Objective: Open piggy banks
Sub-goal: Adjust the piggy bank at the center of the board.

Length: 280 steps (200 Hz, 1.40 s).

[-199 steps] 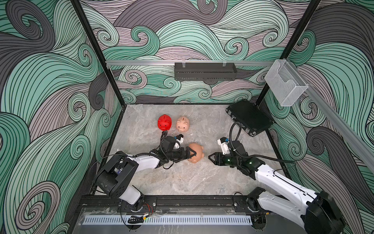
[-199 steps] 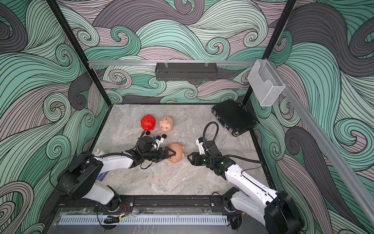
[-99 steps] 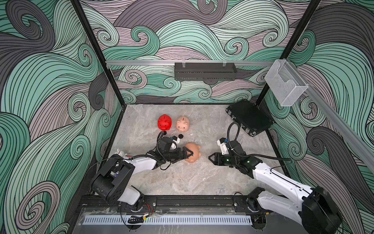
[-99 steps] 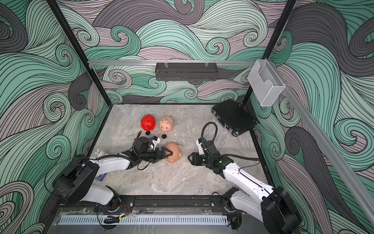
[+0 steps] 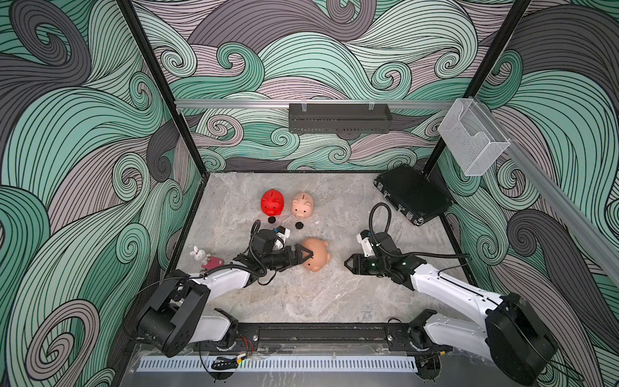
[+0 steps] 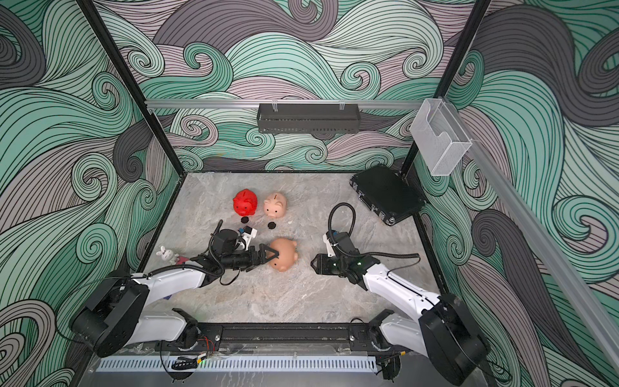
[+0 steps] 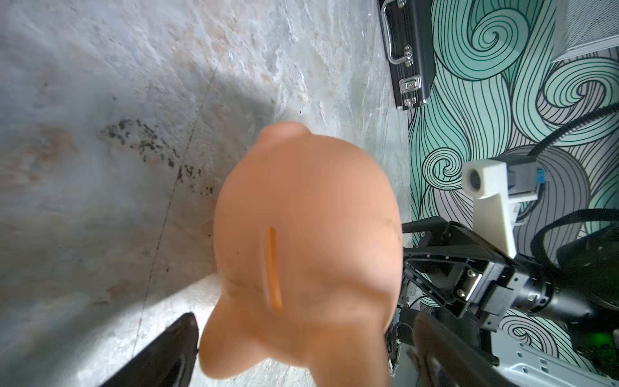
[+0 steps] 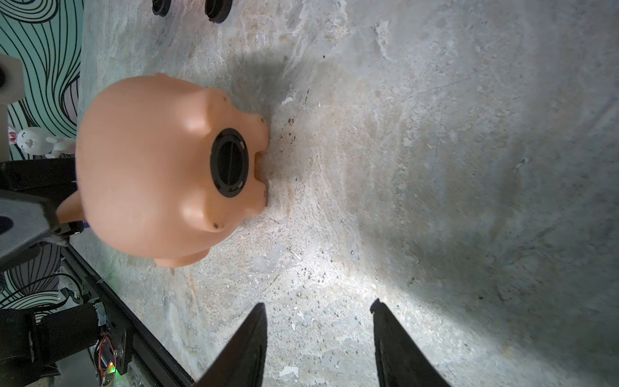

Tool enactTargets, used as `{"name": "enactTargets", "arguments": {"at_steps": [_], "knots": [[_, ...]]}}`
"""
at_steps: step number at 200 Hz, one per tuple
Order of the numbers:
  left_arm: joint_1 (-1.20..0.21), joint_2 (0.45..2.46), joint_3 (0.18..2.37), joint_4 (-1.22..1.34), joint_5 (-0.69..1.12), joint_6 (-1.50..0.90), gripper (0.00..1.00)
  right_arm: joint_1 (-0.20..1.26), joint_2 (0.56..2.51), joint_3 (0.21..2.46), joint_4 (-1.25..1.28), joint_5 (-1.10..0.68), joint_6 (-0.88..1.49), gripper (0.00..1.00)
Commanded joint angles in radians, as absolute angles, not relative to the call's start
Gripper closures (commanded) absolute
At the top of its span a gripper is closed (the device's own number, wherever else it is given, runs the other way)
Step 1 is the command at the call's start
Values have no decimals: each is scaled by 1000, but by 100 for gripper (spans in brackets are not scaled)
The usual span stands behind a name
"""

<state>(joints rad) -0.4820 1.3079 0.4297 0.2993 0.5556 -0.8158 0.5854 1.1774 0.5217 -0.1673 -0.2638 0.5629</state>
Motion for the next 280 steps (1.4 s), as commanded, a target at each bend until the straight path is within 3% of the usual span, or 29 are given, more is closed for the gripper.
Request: {"name": "enactTargets", "arguments": {"at_steps": [1,116,163,280], "knots": [[-465,1259,422,254,519,-801,1,593,1202,560,-161,-244,554,48],[-453,1185,520,15,390,-749,1,717,1524,820,-197,-138,559,59],[-453,1219,555,33,400,-768,2,756,1648,913,-210,-120,566,61],[-454,1302,601,16,413,-746,1,799,1712,918,-121,-227,603,62]]}}
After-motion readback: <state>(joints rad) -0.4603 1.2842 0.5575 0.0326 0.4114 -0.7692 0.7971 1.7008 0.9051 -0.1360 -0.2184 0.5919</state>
